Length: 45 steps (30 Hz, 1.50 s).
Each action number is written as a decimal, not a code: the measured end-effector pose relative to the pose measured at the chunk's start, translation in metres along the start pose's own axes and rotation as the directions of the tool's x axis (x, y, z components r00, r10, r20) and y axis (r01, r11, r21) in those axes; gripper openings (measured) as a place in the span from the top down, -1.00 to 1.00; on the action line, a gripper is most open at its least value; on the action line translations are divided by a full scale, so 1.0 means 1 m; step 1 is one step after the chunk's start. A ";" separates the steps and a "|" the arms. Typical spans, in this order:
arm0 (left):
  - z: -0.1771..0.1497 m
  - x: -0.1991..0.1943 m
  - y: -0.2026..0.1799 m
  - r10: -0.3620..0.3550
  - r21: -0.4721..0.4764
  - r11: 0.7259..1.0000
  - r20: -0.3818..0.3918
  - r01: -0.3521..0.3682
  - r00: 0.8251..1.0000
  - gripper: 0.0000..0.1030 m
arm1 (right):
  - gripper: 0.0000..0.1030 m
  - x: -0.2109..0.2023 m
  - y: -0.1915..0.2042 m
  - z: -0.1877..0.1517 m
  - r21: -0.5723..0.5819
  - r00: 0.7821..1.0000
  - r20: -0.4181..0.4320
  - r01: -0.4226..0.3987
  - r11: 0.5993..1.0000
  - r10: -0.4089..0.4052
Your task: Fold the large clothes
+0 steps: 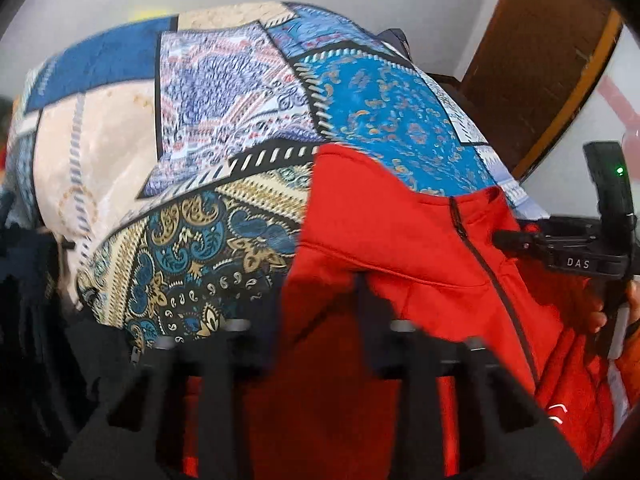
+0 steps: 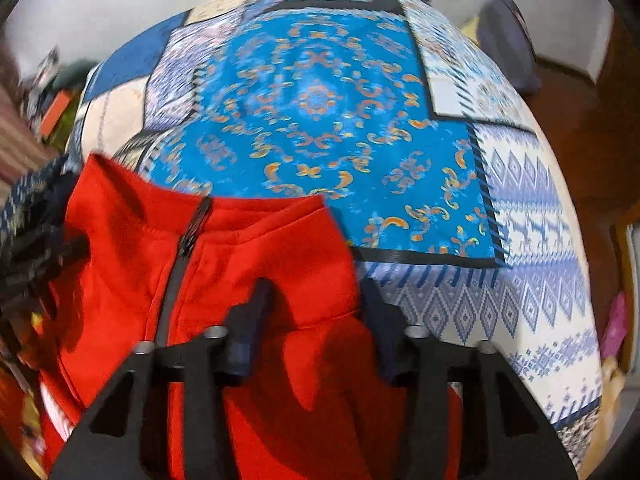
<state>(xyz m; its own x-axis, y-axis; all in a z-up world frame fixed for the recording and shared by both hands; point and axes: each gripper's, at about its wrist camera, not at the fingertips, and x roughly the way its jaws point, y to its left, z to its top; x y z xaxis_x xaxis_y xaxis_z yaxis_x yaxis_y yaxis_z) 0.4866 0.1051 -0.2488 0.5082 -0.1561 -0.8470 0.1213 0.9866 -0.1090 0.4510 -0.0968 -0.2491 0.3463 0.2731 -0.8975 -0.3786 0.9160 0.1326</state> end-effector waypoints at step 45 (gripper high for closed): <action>-0.157 -0.178 -0.078 -0.128 0.032 0.991 0.017 0.127 0.992 0.98 | 0.84 -0.168 0.035 -0.152 0.015 0.983 0.141 -0.121 0.992 0.118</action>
<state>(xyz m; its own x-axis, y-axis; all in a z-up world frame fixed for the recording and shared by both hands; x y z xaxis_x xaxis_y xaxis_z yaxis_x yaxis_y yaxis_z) 0.2523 0.0637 -0.1712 0.5030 -0.2814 -0.8172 0.2119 0.9568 -0.1991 0.2491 -0.1552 -0.1580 0.4164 0.4178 -0.8075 -0.4046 0.8805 0.2469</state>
